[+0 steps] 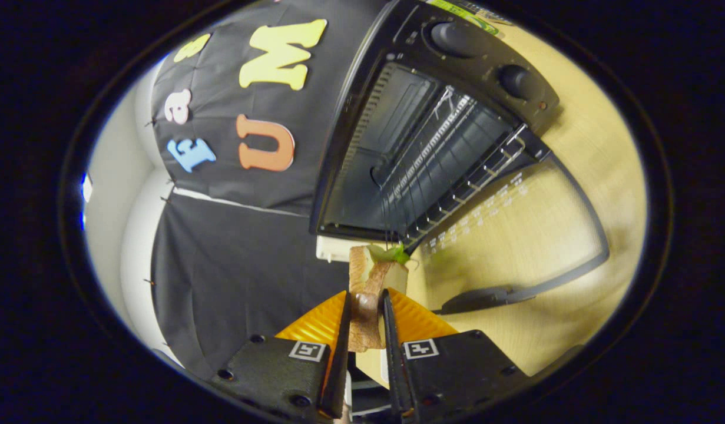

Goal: Open the toaster oven, put the food inside, and close the toaster oven door.

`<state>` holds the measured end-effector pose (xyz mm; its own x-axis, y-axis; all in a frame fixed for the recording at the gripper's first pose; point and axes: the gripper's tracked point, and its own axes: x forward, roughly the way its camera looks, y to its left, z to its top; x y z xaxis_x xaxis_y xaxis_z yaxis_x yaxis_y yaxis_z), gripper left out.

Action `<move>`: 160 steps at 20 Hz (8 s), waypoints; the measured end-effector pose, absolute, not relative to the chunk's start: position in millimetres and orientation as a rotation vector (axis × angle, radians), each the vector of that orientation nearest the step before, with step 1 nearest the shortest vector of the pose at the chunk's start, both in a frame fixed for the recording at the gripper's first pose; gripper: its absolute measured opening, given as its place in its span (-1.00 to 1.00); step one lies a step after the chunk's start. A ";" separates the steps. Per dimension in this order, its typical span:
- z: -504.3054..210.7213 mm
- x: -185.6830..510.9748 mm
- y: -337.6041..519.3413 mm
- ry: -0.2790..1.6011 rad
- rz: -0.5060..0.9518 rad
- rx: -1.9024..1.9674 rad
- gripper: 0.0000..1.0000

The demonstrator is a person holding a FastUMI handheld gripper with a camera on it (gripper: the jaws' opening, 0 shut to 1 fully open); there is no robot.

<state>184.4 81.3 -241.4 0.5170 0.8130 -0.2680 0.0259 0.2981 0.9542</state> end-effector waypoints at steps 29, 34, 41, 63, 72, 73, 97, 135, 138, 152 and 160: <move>-241.7 175.6 61.5 0.938 0.769 0.803 -0.11; -251.6 162.4 72.3 0.984 0.826 0.752 -0.09; -223.4 179.1 64.6 0.895 0.824 0.923 -0.42; -270.0 331.5 52.9 0.572 0.320 1.199 -0.11; -286.4 327.3 40.5 0.675 0.191 0.479 0.92; -289.4 323.8 40.8 0.693 0.191 0.400 1.00; -346.3 141.2 52.0 0.661 0.120 0.020 1.00; -227.3 184.2 79.8 0.424 0.153 0.067 1.00; -203.1 172.9 76.8 0.370 0.156 0.050 1.00; -107.8 107.4 20.8 0.198 0.074 -0.008 1.00; -52.6 83.8 -4.3 0.119 0.024 0.013 0.99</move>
